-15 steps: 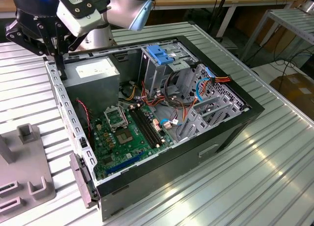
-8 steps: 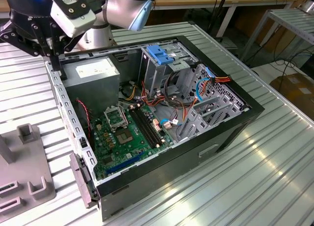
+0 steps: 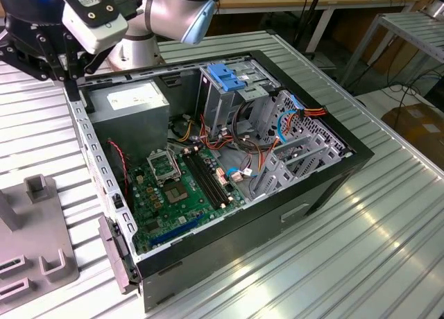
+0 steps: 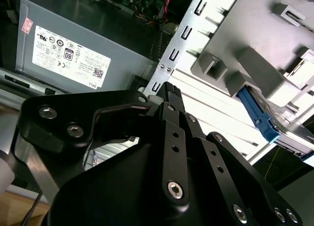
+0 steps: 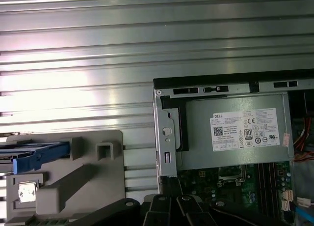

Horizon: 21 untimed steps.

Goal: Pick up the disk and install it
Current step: 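Reach for the disk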

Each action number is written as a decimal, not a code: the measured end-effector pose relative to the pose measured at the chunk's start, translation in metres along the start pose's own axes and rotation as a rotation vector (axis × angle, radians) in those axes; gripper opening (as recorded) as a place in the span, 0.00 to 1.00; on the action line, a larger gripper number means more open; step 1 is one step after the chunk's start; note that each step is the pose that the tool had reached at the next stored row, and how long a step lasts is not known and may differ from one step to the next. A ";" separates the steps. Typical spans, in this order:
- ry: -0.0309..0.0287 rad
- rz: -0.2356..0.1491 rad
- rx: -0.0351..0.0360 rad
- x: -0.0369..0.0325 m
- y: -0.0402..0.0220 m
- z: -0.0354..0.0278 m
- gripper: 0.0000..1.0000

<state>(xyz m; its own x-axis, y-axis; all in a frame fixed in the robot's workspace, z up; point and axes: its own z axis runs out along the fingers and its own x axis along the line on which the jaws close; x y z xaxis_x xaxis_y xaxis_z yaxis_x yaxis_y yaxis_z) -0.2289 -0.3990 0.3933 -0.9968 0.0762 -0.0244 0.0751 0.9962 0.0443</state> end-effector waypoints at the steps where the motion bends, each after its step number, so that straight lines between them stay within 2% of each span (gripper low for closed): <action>1: 0.0000 0.000 0.0000 0.0008 -0.0001 0.0000 0.10; 5: 0.0000 0.000 -0.0001 0.0046 -0.0003 -0.0001 0.10; 11: -0.0001 0.000 -0.0001 0.0142 -0.0011 -0.0004 0.10; 21: 0.0000 0.000 0.0000 0.0245 -0.0018 -0.0007 0.10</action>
<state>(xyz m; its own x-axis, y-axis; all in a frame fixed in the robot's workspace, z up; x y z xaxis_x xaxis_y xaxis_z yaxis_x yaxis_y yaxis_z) -0.2535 -0.3989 0.3933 -0.9968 0.0762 -0.0244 0.0751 0.9962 0.0443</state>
